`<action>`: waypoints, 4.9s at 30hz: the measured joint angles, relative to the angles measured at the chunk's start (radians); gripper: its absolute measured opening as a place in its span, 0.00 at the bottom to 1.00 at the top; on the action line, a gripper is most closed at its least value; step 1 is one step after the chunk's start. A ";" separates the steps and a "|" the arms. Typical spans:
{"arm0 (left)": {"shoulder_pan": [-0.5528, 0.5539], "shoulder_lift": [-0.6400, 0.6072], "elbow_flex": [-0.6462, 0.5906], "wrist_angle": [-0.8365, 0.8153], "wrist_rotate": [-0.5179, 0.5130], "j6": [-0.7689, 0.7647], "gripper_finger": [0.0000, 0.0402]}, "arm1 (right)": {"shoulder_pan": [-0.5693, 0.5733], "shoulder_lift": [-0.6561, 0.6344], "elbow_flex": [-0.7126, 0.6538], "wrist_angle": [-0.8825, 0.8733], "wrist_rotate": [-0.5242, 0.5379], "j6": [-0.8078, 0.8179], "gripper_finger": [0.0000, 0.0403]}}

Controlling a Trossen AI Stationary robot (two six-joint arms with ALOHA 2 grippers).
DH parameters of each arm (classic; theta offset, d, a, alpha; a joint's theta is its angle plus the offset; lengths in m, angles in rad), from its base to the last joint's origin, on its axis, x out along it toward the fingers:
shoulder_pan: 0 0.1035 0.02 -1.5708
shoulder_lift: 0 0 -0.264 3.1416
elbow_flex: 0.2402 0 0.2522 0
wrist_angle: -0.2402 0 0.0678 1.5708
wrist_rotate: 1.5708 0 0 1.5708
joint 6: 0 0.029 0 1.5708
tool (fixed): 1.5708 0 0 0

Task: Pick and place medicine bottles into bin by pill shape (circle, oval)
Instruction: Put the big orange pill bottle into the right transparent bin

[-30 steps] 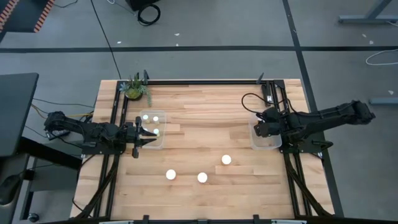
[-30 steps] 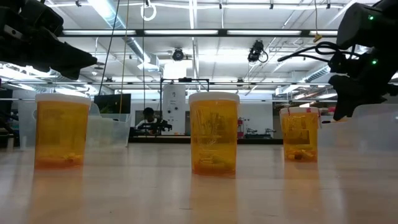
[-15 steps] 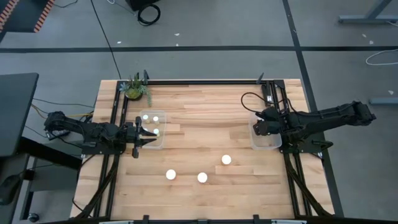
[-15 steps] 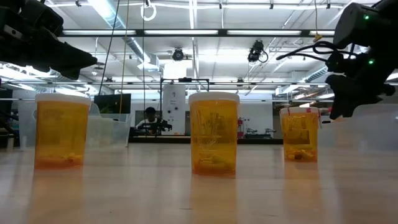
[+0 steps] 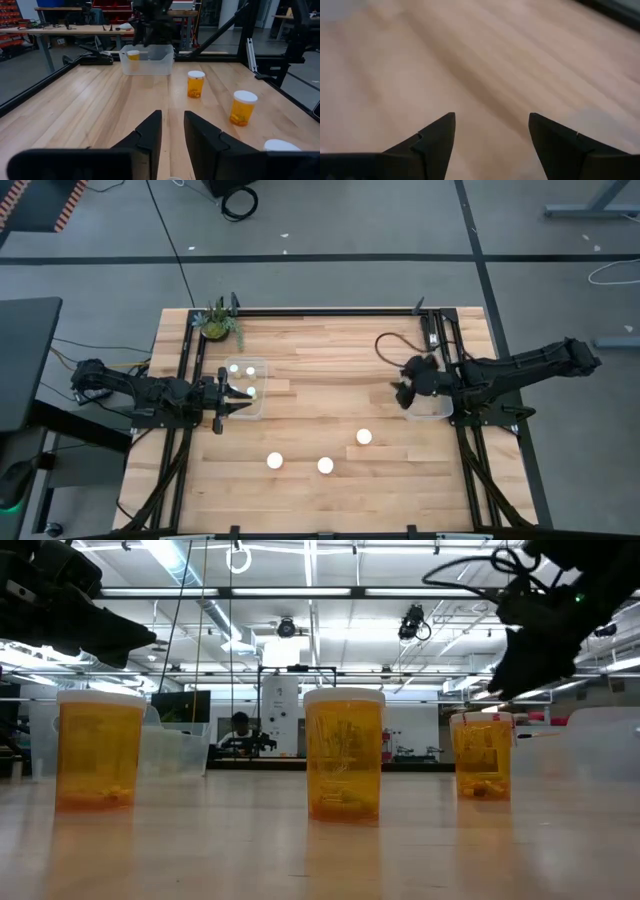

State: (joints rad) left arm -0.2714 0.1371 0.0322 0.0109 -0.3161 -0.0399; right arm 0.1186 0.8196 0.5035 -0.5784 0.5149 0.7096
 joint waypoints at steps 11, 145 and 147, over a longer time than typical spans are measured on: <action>0.000 0.000 0.000 0.000 0.000 0.000 0.20 | 0.173 0.250 0.000 0.366 -0.330 -0.333 0.64; 0.000 0.000 0.000 0.000 0.000 0.000 0.22 | 0.219 0.249 0.053 -0.412 -0.011 0.525 0.62; 0.000 0.000 0.000 0.000 0.000 0.000 0.22 | 0.219 0.249 0.053 -0.412 -0.011 0.521 0.64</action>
State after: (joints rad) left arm -0.2717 0.1368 0.0324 0.0110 -0.3163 -0.0402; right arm 0.3378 1.0687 0.5568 -0.9905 0.5037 1.2308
